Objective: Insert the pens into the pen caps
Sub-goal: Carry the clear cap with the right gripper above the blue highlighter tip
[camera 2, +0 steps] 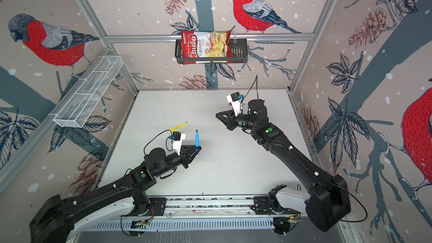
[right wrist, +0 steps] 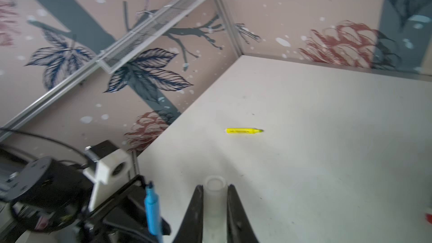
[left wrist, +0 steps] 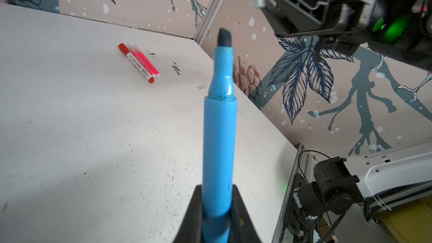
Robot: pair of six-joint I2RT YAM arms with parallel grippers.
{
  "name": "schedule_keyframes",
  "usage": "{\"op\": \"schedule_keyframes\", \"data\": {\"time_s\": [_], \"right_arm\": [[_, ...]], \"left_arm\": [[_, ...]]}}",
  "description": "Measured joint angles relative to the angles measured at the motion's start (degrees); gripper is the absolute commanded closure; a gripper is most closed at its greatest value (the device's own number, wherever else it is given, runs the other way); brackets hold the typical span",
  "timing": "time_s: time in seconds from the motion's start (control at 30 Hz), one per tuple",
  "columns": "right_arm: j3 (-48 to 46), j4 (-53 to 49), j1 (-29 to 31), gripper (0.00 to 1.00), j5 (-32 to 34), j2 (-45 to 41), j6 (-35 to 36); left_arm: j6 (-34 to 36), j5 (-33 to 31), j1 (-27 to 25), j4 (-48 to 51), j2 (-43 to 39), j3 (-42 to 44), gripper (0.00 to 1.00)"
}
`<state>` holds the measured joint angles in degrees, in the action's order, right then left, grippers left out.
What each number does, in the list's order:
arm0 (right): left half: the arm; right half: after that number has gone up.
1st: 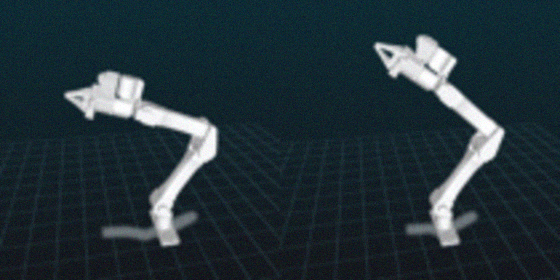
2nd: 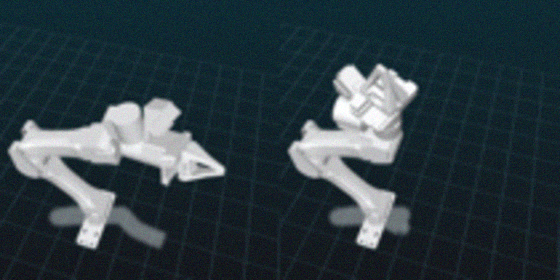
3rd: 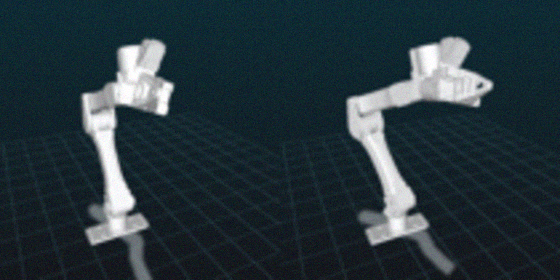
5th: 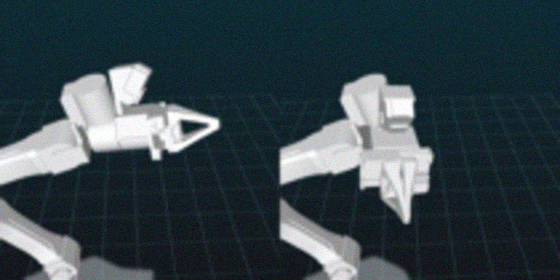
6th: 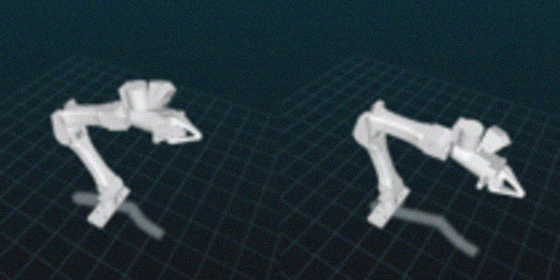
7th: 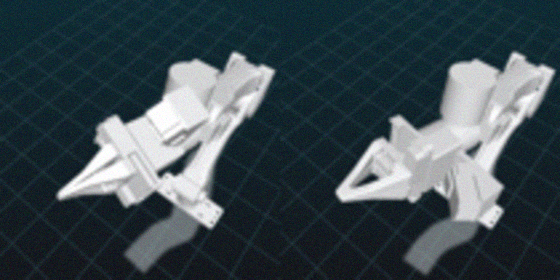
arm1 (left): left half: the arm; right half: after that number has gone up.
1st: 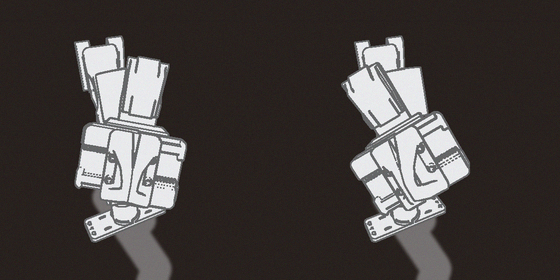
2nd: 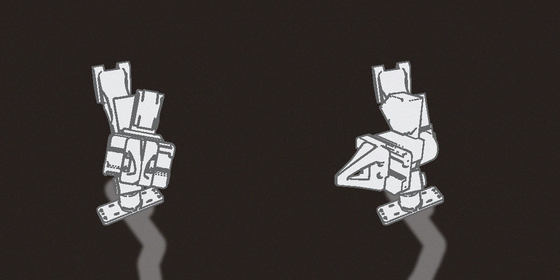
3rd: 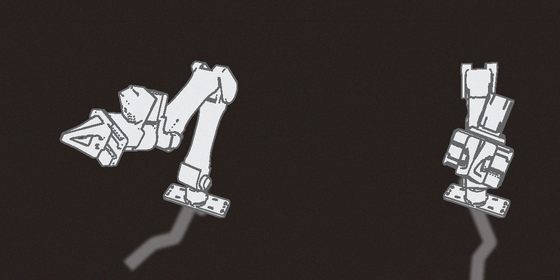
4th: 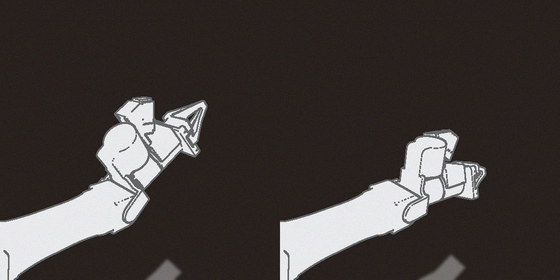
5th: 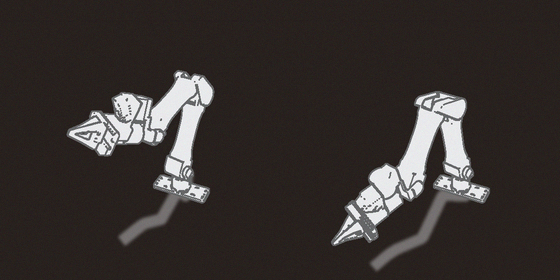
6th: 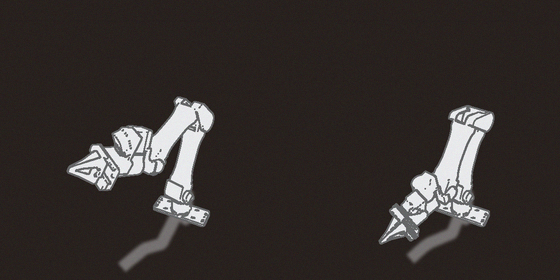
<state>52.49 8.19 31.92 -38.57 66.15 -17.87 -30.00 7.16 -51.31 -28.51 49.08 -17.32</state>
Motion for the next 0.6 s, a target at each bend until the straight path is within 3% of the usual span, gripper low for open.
{"op": "schedule_keyframes", "data": {"time_s": [0.1, 0.3, 0.6], "right_arm": [[-3.0, 8.7, 1.5, 0.90, -3.5, -3.4, -2.2], [-3.7, 16.8, 4.2, 0.90, -7.1, -5.5, -4.7], [-5.5, 21.7, 5.4, 0.90, -7.0, -5.5, -8.0]], "left_arm": [[0.0, -1.4, -3.6, -3.4, 2.5, -0.4, 1.00], [0.8, -4.3, -9.7, -8.6, 5.6, -2.8, 1.00], [2.4, -6.3, -11.8, -11.9, 6.4, -4.6, 1.00]]}}
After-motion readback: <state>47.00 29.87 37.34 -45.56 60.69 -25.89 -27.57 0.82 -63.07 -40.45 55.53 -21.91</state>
